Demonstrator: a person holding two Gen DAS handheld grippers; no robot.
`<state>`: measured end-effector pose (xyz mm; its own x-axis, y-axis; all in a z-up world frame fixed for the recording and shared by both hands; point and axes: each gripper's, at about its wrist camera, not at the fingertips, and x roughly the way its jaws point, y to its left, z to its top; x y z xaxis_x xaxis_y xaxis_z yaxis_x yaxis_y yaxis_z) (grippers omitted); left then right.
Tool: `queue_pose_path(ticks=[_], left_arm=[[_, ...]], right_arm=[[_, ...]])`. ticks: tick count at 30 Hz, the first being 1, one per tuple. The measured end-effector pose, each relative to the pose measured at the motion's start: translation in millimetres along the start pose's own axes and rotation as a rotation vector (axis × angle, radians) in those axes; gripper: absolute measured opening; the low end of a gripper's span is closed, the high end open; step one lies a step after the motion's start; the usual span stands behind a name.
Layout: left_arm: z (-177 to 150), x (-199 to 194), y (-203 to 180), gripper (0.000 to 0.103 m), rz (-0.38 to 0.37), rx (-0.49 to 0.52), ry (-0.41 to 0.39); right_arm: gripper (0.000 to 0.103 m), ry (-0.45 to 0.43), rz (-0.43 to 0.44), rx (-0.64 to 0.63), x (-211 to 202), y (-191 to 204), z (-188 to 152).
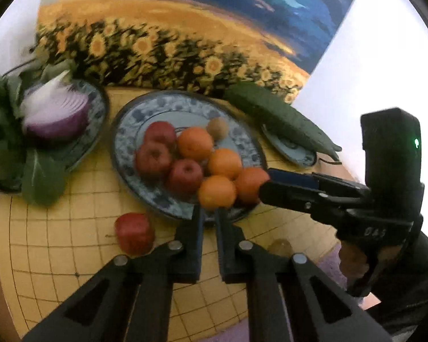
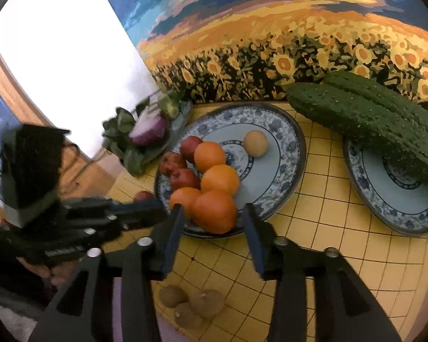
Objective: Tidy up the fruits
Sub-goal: 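Set both oranges on the plate, open both tools and withdraw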
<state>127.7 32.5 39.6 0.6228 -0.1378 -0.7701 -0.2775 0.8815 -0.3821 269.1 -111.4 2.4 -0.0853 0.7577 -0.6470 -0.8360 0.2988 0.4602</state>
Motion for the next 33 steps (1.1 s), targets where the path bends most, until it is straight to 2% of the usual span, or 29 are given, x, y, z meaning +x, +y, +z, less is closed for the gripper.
queue_pose_path(ticks=[4,7,10,12,17,20,27,33], left_arm=[[2.7,8.9,-11.1,0.009,0.016,0.049,-0.013],[2.6,10.6,-9.1,0.009,0.018,0.040,-0.008],[-0.3,-0.6,-3.4,0.011,0.014,0.016,-0.019],[-2.9,-9.3,-0.4,0.014,0.034,0.007,-0.022],[-11.0,-43.1,0.0,0.014,0.094,0.018,-0.054],[-17.8,-59.0,1.9,0.020,0.123,0.016,-0.067],[-43.7,-70.7,3.8,0.021,0.111,-0.048,-0.049],[-65.9,-75.9,-1.5,0.025,0.109,-0.061,-0.002]], right_arm=[[0.049,0.007,0.024,0.032,-2.1,-7.5,-1.9],[0.049,0.003,0.000,0.017,-3.0,-5.9,-2.4],[0.049,0.003,-0.016,0.029,-4.4,-7.7,-2.6],[0.049,0.001,-0.022,0.035,-6.5,-9.5,-3.4],[0.049,0.013,-0.068,0.042,-19.6,-4.9,-3.9],[0.049,0.001,-0.090,0.030,-34.7,5.8,-7.6],[0.049,-0.008,-0.072,0.004,-61.9,37.7,-39.1],[0.046,-0.007,-0.105,0.025,-68.1,47.6,-72.0]])
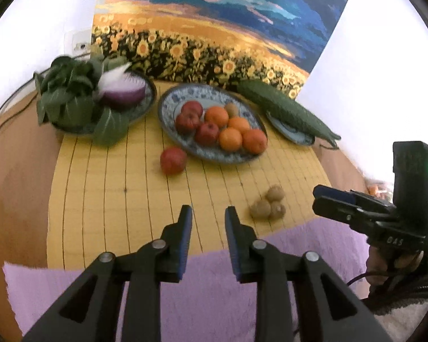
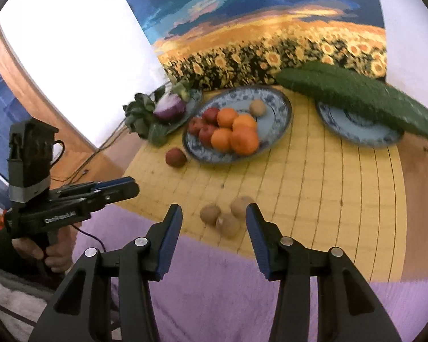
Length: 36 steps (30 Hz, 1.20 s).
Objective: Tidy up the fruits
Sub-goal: 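Set both oranges on the plate, open both tools and withdraw, then grasp a brown kiwi with the right tool while the left tool grasps a red apple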
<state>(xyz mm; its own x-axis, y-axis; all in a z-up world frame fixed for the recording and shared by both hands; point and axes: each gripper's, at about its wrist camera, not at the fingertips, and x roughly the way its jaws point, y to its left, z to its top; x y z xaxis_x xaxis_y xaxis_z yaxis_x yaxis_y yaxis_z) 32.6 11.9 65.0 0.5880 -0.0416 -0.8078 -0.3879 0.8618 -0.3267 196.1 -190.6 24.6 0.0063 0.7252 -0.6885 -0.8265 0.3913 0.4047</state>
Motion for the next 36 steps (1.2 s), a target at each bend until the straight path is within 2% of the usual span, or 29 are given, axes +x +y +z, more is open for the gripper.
queue_pose_path(ticks=[3,4,5,6,7,9,13,15,18,20,22,24,35,36], left_arm=[[-4.8,3.4,3.7,0.025,0.003,-0.002,0.027],[-2.5,4.4,6.0,0.029,0.014,0.005,0.023],[1.6,6.7,9.5,0.035,0.031,0.003,0.023],[5.7,9.0,13.3,0.049,0.042,-0.008,0.023],[11.5,11.9,18.3,0.056,0.037,-0.032,0.018],[21.7,18.3,24.9,0.057,0.008,-0.047,0.011],[40.8,41.2,26.7,0.059,0.025,-0.010,0.016],[46.4,55.1,29.7,0.058,0.014,-0.030,0.039],[46.4,64.3,34.0,0.056,0.001,-0.055,0.061],[44.6,67.0,34.2,0.051,0.042,-0.052,0.080],[45.5,66.1,34.5,0.035,0.063,-0.058,0.076],[47.4,66.8,35.0,0.027,0.067,-0.063,0.082],[47.9,49.9,22.8,0.022,0.092,0.003,0.045],[50.3,48.4,22.0,0.015,0.088,0.002,0.040]], right_arm=[[0.044,-0.003,-0.061,-0.001,6.7,1.3,-8.4],[0.043,-0.002,-0.068,0.002,9.7,1.2,-9.8],[0.042,0.001,-0.063,0.013,13.1,0.6,-10.1],[0.042,0.009,-0.057,0.030,17.1,-0.9,-10.1],[0.042,0.014,-0.058,0.040,20.0,-1.8,-10.1],[0.042,0.020,-0.070,0.048,26.9,-2.9,-10.5],[0.041,0.004,-0.097,0.006,37.1,-1.2,-10.2],[0.037,0.042,-0.075,0.000,46.4,-0.8,-11.2],[0.031,0.052,-0.079,-0.052,53.6,5.6,-15.1],[0.029,0.048,-0.083,-0.070,55.0,7.8,-16.4],[0.026,0.048,-0.083,-0.066,56.3,6.6,-15.8],[0.026,0.050,-0.080,-0.067,57.1,6.0,-15.1],[0.025,0.004,-0.059,-0.058,36.8,13.6,-10.5],[0.025,-0.006,-0.060,-0.061,32.9,14.9,-7.5]])
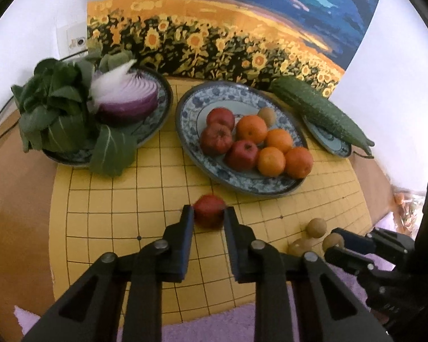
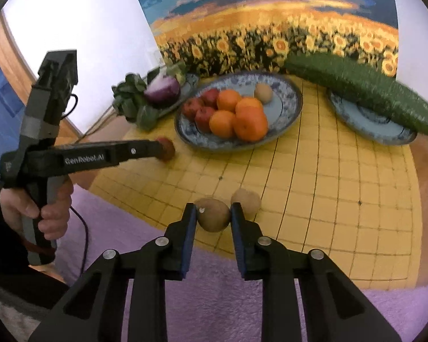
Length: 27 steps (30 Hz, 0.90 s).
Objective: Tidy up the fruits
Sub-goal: 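Grasp a brown kiwi with the right tool while the left tool grasps a red apple, then lower the kiwi and apple onto the plate and open both tools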
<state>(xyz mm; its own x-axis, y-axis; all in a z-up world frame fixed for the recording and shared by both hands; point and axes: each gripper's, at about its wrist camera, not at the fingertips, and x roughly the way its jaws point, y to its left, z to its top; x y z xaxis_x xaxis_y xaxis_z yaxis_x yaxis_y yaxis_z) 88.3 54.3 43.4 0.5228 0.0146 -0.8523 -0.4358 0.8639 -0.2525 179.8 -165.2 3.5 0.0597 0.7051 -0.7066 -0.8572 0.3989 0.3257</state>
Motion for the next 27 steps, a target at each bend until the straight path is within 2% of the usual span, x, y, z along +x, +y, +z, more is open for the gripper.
queue_pose_path(ticks=[1,6,11,12,13,15,16,18,22,27], left_arm=[[3.3,-2.0,-0.7,0.013,-0.008,-0.001,-0.005],[22.3,-9.0,1.1,0.013,-0.037,-0.003,-0.053],[15.0,-6.0,15.5,0.013,-0.082,-0.001,-0.015],[9.4,-7.6,19.5,0.019,-0.096,-0.011,-0.010],[3.4,-7.8,23.3,0.035,-0.121,-0.028,0.007],[-4.6,-5.4,24.5,0.055,-0.182,-0.042,0.030],[-5.8,-1.6,21.3,0.055,-0.207,-0.032,0.038],[-4.6,9.3,11.1,0.054,-0.201,0.009,0.069],[-0.6,25.9,-13.2,0.029,-0.180,0.099,0.090],[-1.4,27.3,-18.6,0.028,-0.167,0.102,0.072]], right_arm=[[0.025,-0.010,-0.002,-0.001,-3.3,0.5,3.2],[0.025,-0.069,-0.007,-0.005,-16.9,-1.3,30.9],[0.025,-0.095,-0.028,-0.025,-17.4,-6.5,54.6],[0.025,-0.102,-0.029,-0.034,-17.2,-7.1,58.3],[0.025,-0.105,-0.032,-0.039,-16.2,-7.6,60.8],[0.025,-0.097,-0.060,-0.045,-7.8,-13.4,69.5],[0.025,-0.090,-0.072,-0.040,-2.9,-17.1,72.1],[0.025,-0.074,-0.080,-0.002,12.1,-30.2,82.4],[0.025,-0.047,-0.081,0.041,36.0,-49.4,102.0],[0.025,-0.002,-0.069,0.065,57.9,-62.8,116.3]])
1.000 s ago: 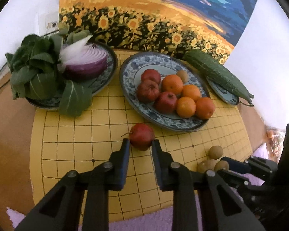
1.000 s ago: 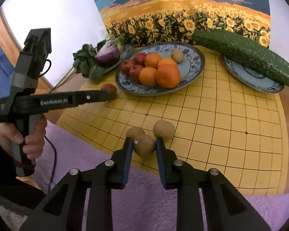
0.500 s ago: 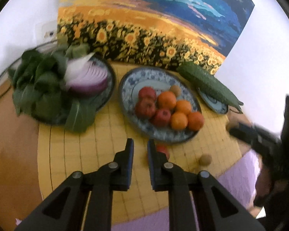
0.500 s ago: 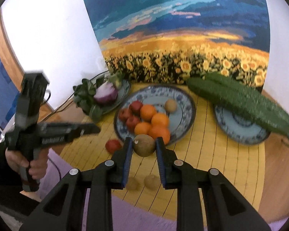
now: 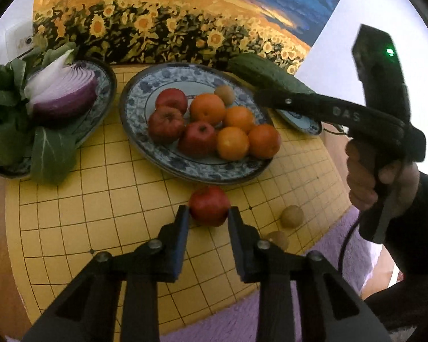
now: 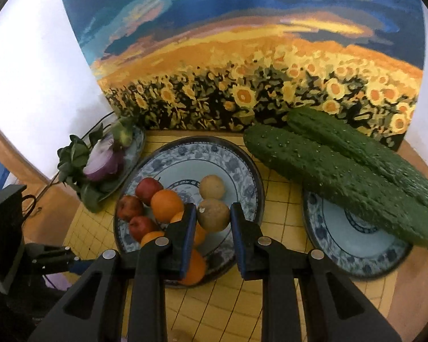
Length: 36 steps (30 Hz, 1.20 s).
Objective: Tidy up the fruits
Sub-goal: 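Lower the kiwi and apple onto the plate and open both tools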
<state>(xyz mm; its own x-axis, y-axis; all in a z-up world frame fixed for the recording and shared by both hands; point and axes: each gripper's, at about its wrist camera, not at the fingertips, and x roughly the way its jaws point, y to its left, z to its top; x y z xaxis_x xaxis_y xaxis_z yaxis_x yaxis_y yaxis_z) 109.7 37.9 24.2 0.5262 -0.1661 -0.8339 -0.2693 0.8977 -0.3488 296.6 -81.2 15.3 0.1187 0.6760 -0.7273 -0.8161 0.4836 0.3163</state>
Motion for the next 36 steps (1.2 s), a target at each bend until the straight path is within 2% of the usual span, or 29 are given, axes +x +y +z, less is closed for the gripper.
queue_pose_path(ticks=[6,11,18,25,29,36], left_arm=[[3.8,-19.7,0.9,0.027,0.014,-0.015,-0.049],[20.3,-32.5,-4.0,0.028,0.052,-0.003,-0.087],[32.5,-10.7,-0.2,0.028,0.143,0.002,-0.051],[32.7,-5.9,2.2,0.028,0.136,-0.013,-0.073],[36.0,-4.3,6.3,0.027,0.116,-0.028,-0.071],[41.3,0.9,2.2,0.027,0.123,-0.015,-0.049]], right_arm=[[0.026,0.023,0.038,0.018,14.8,-7.9,-1.3],[0.026,0.047,0.044,0.041,22.5,-17.3,-2.6],[0.026,0.039,0.093,0.073,28.2,-22.3,-0.5],[0.026,0.069,0.196,0.168,41.0,-34.4,7.3],[0.026,0.068,0.180,0.146,40.3,-30.3,7.6],[0.026,0.081,0.128,0.087,38.4,-23.6,6.6]])
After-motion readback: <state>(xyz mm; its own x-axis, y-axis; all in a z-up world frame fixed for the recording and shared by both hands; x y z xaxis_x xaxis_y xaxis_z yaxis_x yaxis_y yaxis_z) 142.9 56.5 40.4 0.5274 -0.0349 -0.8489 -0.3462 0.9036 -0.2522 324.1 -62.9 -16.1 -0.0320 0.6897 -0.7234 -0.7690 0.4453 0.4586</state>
